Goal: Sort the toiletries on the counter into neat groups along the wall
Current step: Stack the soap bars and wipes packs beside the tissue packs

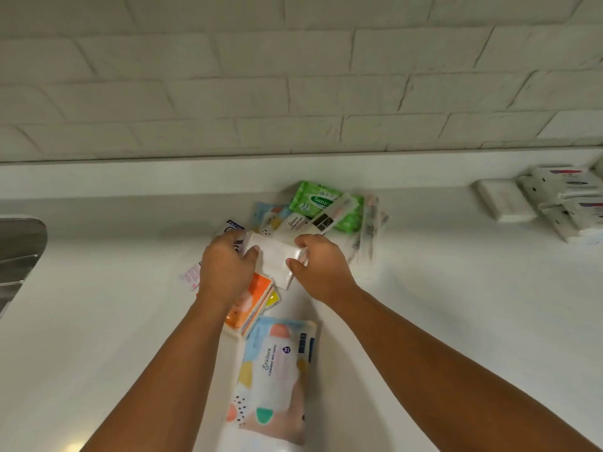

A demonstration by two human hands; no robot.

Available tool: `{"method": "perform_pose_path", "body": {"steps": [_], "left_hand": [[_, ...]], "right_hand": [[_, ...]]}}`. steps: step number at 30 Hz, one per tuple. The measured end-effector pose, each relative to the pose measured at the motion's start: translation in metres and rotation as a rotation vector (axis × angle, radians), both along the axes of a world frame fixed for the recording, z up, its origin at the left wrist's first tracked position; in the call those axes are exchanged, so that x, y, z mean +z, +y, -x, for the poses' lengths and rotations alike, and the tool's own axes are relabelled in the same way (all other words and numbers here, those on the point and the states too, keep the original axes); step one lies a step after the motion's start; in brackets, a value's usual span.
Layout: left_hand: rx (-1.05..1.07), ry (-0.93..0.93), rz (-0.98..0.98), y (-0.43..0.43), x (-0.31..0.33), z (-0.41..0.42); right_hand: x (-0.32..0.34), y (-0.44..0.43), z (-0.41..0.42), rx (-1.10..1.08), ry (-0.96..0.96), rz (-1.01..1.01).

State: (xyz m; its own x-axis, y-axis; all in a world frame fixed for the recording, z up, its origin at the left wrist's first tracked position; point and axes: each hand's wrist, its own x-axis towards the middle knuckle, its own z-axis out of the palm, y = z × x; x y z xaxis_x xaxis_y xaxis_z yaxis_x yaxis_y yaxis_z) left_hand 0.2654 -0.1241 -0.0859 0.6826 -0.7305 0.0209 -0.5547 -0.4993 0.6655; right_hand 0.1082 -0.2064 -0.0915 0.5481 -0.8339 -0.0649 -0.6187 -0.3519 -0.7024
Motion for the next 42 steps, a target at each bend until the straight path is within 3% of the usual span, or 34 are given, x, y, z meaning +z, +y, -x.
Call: {"method": "perform_pose_path", "body": {"steps": [5, 9, 17, 22, 29, 32, 42], "left_hand": [[-0.048, 0.105, -0.111, -0.002, -0.009, -0.02], [-0.06, 0.053, -0.156, -0.004, -0.015, -0.028], [-0.137, 0.134, 0.043, -0.012, 0.003, -0.016], [-0.203, 0.251, 0.231, -0.024, 0.02, 0.012], [-0.226, 0.595, 0.248, -0.041, 0.023, 0.064], [-0.258, 0.528, 0.248, -0.049, 0.016, 0.088], [-0.287, 0.65, 0.153, -0.093, 0.015, 0.198]], "right_hand": [[-0.007, -0.003, -0.021, -0.026, 0.094, -0.013], [-0.008, -0.004, -0.026, -0.037, 0.091, -0.038], [0.0, -0.006, -0.011, 0.027, 0.09, -0.002], [0.009, -0.011, 0.015, -0.029, -0.049, -0.103], [0.019, -0.022, 0.074, -0.186, -0.329, -0.271], [0.02, -0.028, 0.099, -0.227, -0.41, -0.316], [0.022, -0.075, 0.194, -0.34, -0.506, -0.338]]}}
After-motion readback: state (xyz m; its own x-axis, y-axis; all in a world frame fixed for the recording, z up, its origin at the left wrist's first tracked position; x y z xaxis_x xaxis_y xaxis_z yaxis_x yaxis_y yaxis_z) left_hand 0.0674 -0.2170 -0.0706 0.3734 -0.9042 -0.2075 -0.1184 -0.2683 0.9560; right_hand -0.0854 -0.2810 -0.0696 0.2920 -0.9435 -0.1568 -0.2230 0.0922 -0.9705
